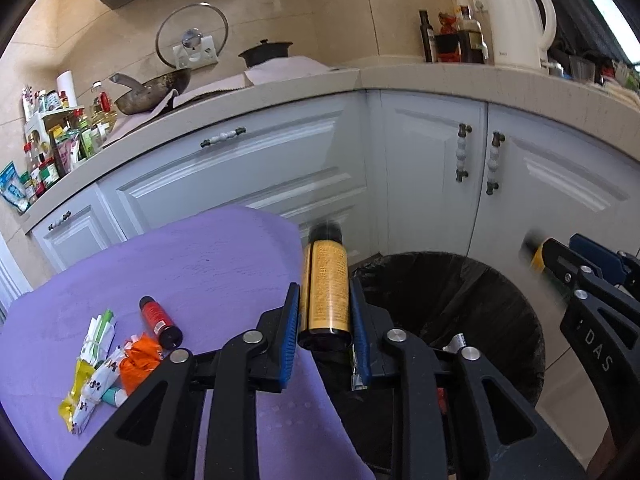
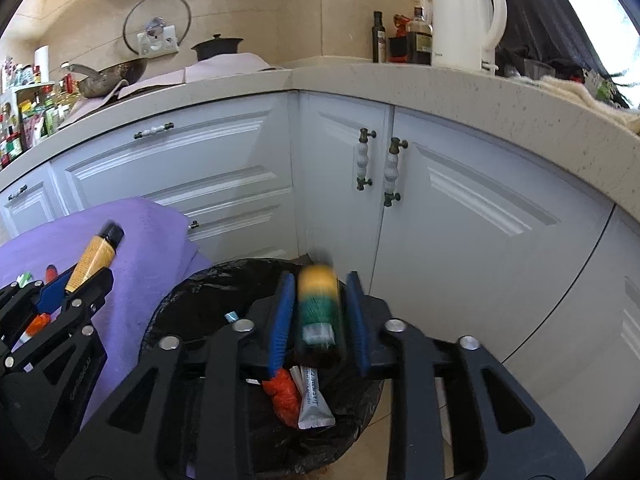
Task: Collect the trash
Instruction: 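Carry both bottles over the bin and open both grippers, then move the right gripper to the orange plastic bag and grasp it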
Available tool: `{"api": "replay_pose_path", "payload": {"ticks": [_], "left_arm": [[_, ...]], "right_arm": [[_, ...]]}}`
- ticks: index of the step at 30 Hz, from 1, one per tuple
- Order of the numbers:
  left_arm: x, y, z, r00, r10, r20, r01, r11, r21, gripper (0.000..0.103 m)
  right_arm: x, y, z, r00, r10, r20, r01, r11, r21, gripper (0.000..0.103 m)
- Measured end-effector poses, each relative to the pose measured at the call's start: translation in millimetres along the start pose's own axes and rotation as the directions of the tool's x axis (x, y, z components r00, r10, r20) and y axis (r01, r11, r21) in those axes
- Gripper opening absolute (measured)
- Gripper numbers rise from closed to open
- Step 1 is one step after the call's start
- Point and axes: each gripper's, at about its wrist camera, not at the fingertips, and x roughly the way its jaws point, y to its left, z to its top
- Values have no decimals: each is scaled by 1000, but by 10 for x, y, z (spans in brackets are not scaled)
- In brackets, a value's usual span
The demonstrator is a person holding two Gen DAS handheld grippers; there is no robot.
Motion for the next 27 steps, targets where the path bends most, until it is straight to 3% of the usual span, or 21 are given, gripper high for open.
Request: {"api": "replay_pose_path", "payload": {"ticks": [3, 14, 21, 27], "left_arm": [[7, 28, -2, 1000, -10, -8, 10, 1000, -10, 47], [-228, 457, -154, 999, 26, -30, -29, 997, -76, 52], [-513, 1030, -427, 991, 124, -55, -130, 985, -113, 55], [-738, 1672, -725, 968, 227, -109, -244, 952, -187, 55]], "right_arm": [[55, -17, -23, 1000, -9, -12, 9, 1000, 12, 42], [-120, 200, -50, 999, 36, -10, -36, 999, -10, 44], [-294, 627, -97, 993, 119, -22, -120, 991, -57, 44], [-421, 1173, -162, 978, 207, -37, -210, 970, -126, 44]]}}
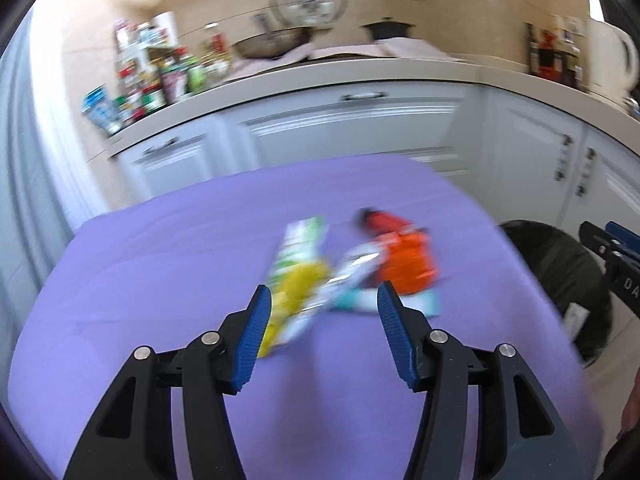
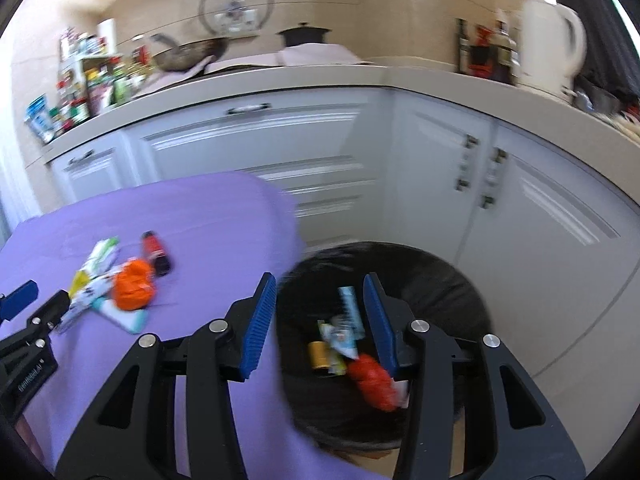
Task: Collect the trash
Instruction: 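Move the right gripper to the orange plastic bag and grasp it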
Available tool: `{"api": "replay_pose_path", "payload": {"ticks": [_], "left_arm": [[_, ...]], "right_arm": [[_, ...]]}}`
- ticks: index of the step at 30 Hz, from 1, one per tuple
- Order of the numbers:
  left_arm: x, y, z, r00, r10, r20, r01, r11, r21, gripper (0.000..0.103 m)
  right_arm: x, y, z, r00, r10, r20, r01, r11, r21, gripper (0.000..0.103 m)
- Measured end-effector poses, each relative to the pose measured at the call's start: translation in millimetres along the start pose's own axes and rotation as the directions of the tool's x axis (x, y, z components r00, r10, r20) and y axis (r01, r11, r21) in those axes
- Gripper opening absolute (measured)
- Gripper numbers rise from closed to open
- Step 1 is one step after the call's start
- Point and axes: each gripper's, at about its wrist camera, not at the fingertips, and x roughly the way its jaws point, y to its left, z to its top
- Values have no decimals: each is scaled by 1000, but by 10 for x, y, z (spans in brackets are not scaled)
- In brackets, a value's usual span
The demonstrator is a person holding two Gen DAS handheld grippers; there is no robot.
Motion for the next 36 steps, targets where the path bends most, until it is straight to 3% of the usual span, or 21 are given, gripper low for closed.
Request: {"api": "replay_pose_path", "payload": {"ticks": [7, 11, 17, 25, 27, 28, 29, 36], "left_arm": [[42, 712, -169, 990, 136, -34, -139, 988, -74, 56], [66, 1010, -266, 983, 174, -55, -179, 978, -110, 56], [95, 1362, -360, 972, 223, -76, -232, 963, -137, 57], [113, 1566, -407, 970, 223, -93, -236, 957, -171, 58], [112, 1536, -418, 973, 212, -91, -225, 961, -162, 58], [116, 1516, -416, 974, 209, -90, -221, 963, -157, 58], [114, 1490, -413, 975, 204, -87, -215, 965, -150, 58], [113, 1355, -376, 982, 173, -71, -181, 975, -133, 58]], "right_arm": [[72, 609, -1, 996, 80, -27, -82, 994, -76, 45], [133, 933, -7, 992, 113, -49, -118, 986, -115, 53], [279, 1280, -24, 989, 117, -91, -132, 976, -175, 53], [484, 1490, -3, 981, 110, -161, -141, 970, -198, 52], [533, 1500, -10, 977, 111, -182, -147, 969, -199, 46], [549, 1501, -16, 975, 113, -192, -151, 968, -198, 37], [557, 1500, -17, 974, 113, -196, -153, 968, -198, 38], [452, 1480, -22, 981, 114, -159, -145, 969, -201, 36]]}}
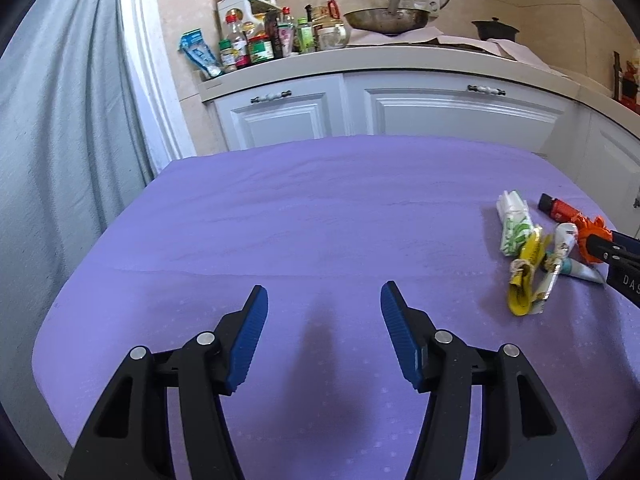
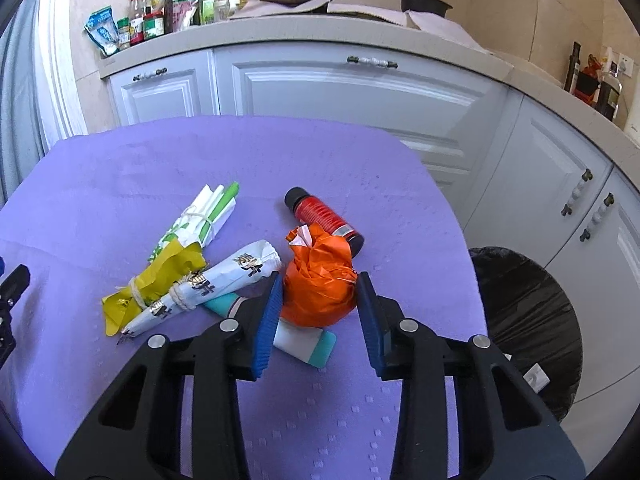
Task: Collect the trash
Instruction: 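Move the right gripper to the orange plastic bag and grasp it, then grasp the white printed tube with the left gripper while the right gripper holds the orange bag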
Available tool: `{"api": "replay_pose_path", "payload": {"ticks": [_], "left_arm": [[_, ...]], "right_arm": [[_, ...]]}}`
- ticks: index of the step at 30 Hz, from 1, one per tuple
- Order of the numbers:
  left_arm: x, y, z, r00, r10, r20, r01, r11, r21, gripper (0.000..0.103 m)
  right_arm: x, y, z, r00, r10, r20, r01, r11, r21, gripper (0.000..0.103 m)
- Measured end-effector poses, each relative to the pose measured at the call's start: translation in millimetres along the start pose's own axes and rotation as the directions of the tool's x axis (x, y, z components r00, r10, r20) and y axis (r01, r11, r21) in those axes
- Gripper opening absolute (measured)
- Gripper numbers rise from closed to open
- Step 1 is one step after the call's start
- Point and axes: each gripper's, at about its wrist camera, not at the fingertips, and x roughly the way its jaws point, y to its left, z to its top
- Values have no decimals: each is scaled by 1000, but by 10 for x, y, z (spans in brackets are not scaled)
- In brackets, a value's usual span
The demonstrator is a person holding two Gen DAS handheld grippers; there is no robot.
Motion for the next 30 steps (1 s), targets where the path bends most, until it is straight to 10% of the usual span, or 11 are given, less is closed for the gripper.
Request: {"api": "replay_pose_path", "payload": {"ticks": [19, 30], "left_arm": [[-210, -1011, 41, 981, -189, 44, 179, 970, 163, 56], [29, -1438, 56, 974, -215, -66, 225, 943, 245, 27]], "right_arm": [[-399, -824, -309, 993, -102, 52, 94, 987, 128, 36], [-448, -1074, -382, 994, -98, 55, 87, 981, 172, 36]]}}
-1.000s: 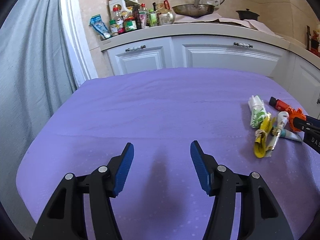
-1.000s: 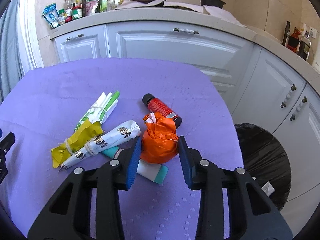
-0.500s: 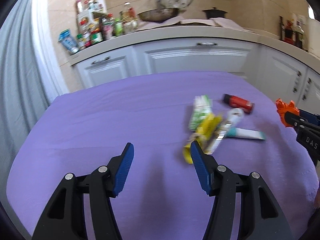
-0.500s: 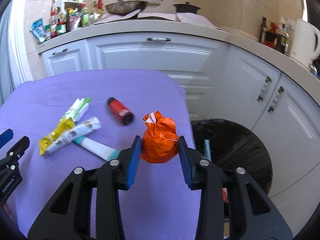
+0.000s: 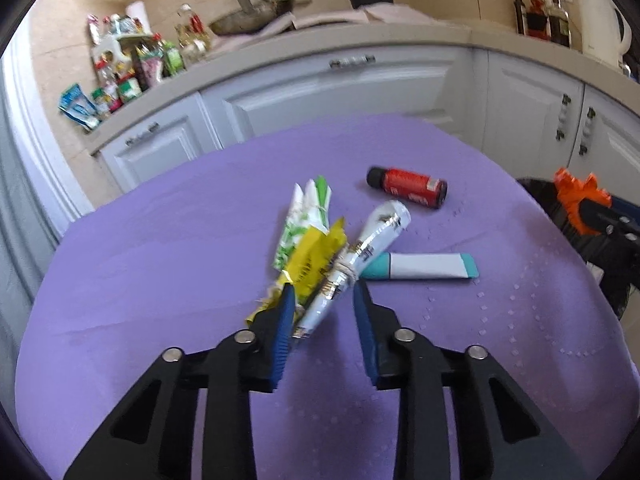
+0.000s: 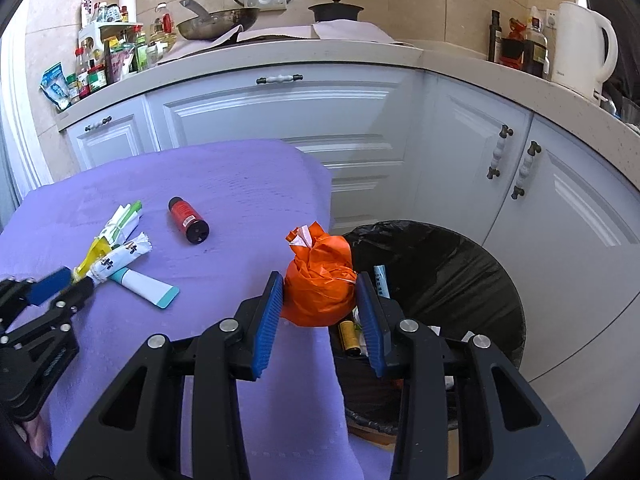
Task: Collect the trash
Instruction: 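Grasp the white printed tube with the left gripper while the right gripper holds the orange bag, then carry the white tube and orange bag over the bin and open both grippers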
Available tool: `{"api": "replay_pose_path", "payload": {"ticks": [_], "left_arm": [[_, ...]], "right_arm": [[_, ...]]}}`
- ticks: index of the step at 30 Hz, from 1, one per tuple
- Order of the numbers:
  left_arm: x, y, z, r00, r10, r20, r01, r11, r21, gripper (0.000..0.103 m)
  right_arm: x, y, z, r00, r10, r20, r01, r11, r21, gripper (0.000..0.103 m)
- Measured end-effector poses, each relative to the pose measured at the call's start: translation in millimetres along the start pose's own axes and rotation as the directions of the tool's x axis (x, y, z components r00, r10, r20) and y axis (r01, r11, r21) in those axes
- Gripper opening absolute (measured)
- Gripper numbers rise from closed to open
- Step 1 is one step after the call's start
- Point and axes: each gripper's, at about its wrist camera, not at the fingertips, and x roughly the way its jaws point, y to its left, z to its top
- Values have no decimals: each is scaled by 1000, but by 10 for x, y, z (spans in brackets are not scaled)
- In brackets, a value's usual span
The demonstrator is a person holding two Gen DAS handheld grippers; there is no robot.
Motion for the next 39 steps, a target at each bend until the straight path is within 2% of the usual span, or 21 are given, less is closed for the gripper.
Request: {"api": "replay_pose_path", "payload": {"ticks": [5, 7, 19, 39], "left_arm": [[86, -10, -1, 999, -1, -41, 2, 1000, 3, 26], [93, -26, -10, 999, -2, -46, 2, 1000, 7, 20], [43, 50, 3, 999, -38, -18, 38, 999, -32, 8], [-185, -28, 6, 997, -41, 58, 43, 999, -22, 7]], "right_arm": [[-2, -20, -3, 1000, 9, -2, -9, 1000, 1, 36], [3, -13, -5, 1000, 10, -3, -10, 1000, 1, 36], [2, -14, -13, 1000, 5, 0, -5, 1000, -1, 36], [-78, -73, -73, 1000, -16, 2, 16, 1000, 3, 36]]}}
